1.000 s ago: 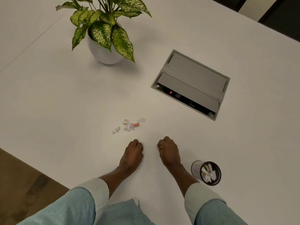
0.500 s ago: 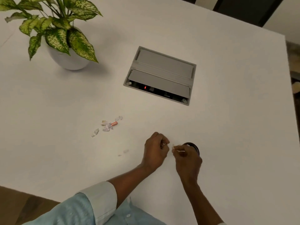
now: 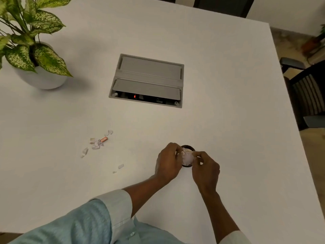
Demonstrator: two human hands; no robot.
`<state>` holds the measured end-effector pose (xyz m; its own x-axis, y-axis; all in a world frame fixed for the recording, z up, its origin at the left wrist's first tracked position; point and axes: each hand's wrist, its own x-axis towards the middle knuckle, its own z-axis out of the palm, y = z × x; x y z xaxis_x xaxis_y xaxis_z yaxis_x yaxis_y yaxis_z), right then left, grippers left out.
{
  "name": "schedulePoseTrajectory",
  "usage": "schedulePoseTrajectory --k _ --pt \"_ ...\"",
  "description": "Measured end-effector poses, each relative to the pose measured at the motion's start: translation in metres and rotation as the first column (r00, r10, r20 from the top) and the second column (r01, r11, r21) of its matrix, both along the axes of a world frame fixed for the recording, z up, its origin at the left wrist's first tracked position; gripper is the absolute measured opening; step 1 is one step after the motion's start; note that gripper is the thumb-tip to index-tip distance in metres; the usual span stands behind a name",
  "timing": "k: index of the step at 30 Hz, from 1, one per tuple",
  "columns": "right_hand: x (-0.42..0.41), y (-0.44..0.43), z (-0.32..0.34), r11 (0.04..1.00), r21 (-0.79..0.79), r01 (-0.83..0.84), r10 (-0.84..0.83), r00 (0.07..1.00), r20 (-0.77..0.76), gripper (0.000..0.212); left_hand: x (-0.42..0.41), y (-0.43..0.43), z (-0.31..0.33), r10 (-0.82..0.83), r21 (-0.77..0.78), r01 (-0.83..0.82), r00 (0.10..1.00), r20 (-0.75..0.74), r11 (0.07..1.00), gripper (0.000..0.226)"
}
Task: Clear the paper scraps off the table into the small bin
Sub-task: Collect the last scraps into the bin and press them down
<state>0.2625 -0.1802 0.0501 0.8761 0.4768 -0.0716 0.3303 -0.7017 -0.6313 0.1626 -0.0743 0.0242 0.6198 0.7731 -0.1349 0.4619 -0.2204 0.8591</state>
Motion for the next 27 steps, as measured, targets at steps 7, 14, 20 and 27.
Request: schedulePoseTrajectory --k 7,14,20,27 --pt "-0.020 -0.016 -0.015 0.947 -0.081 -0.311 0.321 0.935 0.154 0.052 -0.081 0.009 -0.032 -0.125 0.197 0.186 0.950 -0.287 0.963 0.023" --pt "-0.030 -0.016 -0.031 0.808 -0.393 -0.438 0.534 0.827 0.177 0.056 -0.149 0.008 -0.064 -0.399 0.092 0.580 0.659 -0.637 0.810 0.113" --pt "-0.027 -0.013 -0.052 0.720 -0.540 -0.436 0.581 0.804 0.127 0.069 -0.156 0.008 -0.069 -0.424 0.066 0.643 0.575 -0.700 0.763 0.123" --pt "-0.025 0.000 -0.040 0.780 -0.501 -0.374 0.508 0.847 0.158 0.058 -0.159 0.015 -0.070 -0.469 0.016 0.645 0.573 -0.672 0.764 0.119"
